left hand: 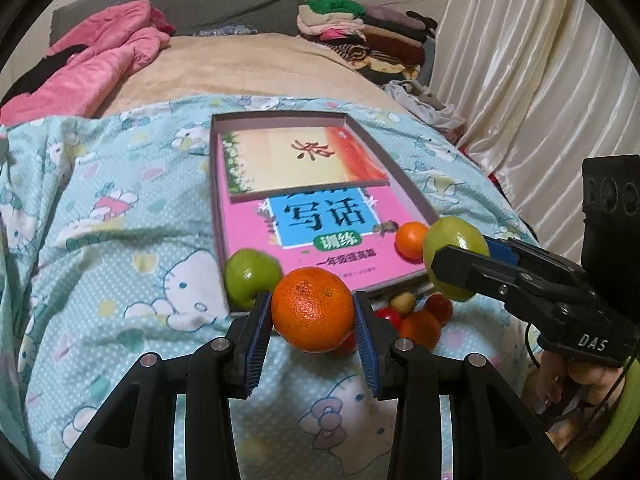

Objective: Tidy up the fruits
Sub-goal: 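Carry the mandarin with the left tool while the right tool carries the green fruit over the box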

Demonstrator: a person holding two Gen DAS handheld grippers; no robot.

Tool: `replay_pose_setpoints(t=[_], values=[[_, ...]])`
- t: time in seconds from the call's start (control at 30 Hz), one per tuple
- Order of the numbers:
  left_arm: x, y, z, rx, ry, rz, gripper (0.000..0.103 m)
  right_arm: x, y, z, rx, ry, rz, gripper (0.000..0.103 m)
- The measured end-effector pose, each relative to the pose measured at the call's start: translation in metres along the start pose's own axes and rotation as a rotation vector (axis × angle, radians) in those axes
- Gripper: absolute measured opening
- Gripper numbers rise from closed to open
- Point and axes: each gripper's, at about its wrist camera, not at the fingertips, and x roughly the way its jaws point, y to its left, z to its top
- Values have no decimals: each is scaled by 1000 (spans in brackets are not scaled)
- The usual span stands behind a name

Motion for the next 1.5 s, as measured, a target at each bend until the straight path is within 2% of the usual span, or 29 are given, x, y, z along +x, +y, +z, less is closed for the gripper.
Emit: replay_pose_setpoints(t=[0.33, 0.63, 1.13, 1.5], values=[[5, -15, 19, 14, -26, 8, 41, -9, -15, 9, 20, -48, -43, 42], [23, -23, 28, 38, -18, 16, 41, -7, -19, 18, 10, -78, -67, 42], [65, -25, 29, 68, 48, 20, 41, 6, -27, 17, 14, -49, -107, 42], [78, -25, 25, 97, 68, 33, 41, 22, -29, 12, 9, -4, -106, 42]])
